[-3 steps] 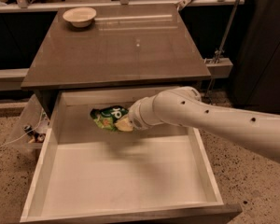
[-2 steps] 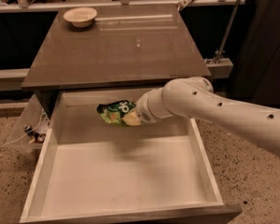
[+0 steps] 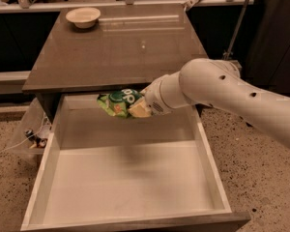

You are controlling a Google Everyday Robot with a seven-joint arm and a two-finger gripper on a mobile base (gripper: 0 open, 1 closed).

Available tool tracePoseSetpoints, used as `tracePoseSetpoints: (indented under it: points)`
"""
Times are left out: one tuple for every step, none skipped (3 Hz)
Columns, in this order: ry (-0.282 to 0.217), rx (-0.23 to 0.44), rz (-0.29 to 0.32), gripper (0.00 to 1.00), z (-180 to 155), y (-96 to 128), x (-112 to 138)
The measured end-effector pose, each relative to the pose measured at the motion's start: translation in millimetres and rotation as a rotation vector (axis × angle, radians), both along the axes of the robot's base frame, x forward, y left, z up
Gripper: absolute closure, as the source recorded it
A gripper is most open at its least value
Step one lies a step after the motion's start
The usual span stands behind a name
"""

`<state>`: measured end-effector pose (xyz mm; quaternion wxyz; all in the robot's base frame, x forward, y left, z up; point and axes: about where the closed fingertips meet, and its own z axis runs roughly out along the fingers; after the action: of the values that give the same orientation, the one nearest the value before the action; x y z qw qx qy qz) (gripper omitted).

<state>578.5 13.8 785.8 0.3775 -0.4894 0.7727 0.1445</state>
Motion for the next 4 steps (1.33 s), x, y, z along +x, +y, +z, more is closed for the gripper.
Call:
tracePoseSetpoints:
  points:
    - [-0.083, -0.001, 0.025, 1.00, 40, -1, -5]
    - [-0.149, -0.003, 0.040, 1.00, 68, -1, -2]
    - [-0.200, 0.008, 0.046, 1.00, 86, 1, 7]
    - [-0.257, 0.007, 0.046, 1.00, 108, 0, 20]
